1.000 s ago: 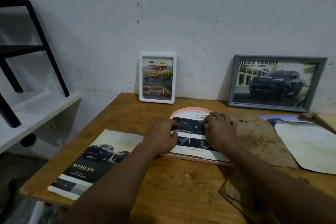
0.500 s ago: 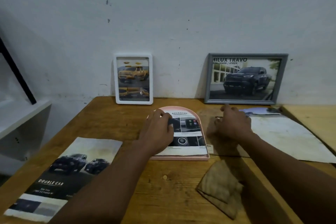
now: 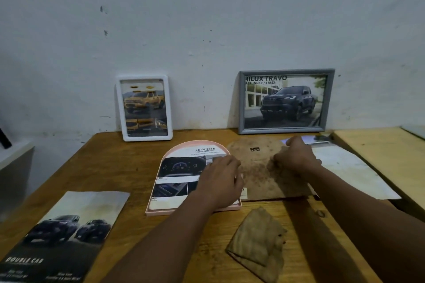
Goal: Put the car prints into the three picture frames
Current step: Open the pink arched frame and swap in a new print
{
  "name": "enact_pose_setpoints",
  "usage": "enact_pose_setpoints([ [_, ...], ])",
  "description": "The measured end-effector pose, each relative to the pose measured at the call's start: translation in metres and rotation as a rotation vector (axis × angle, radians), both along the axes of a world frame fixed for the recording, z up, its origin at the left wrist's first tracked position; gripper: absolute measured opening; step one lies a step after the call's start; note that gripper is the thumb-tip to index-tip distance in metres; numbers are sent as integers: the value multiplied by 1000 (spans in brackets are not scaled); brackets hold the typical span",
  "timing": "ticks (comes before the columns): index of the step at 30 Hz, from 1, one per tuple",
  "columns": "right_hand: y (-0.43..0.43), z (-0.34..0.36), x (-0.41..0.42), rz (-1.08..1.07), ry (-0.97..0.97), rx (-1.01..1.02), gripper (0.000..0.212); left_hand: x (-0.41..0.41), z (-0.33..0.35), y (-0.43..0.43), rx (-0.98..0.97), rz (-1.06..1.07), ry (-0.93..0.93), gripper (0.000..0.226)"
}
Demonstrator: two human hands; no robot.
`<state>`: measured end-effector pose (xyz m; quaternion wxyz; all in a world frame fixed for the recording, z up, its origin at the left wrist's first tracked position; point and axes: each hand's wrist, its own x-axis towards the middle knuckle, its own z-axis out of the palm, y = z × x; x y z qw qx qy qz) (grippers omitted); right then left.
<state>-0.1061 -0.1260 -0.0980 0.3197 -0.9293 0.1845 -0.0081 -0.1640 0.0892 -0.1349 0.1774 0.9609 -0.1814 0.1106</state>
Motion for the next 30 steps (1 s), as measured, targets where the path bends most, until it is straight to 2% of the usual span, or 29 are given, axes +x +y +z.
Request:
enact_pose_setpoints([
  [3, 1, 15, -1, 93, -152, 51, 49, 3, 4, 0, -13, 10, 20, 41],
  [6, 2, 35, 1, 150, -305, -109, 34, 3, 9, -1, -78, 20, 64, 47],
  [11, -10, 77, 8, 75, -405, -199, 29, -1, 15, 2, -525, 100, 190, 46],
  [15, 1, 84, 12, 36, -422, -50, 25, 2, 32, 18, -694, 194, 164, 40],
  [18, 35, 62, 10, 94, -390, 77, 18, 4, 40, 51, -680, 274, 98, 36],
  [21, 74, 32, 3, 131, -349, 142, 15, -3, 39, 96, -693, 373, 169, 35],
  [23, 96, 15, -2, 170, -316, 141, 14, -11, 37, 124, -699, 452, 194, 39],
  [27, 127, -5, -13, 205, -259, 119, 16, -26, 30, 156, -567, 538, 186, 51],
  [30, 141, -14, -20, 208, -270, 76, 18, -31, 20, 156, -541, 477, 209, 51],
])
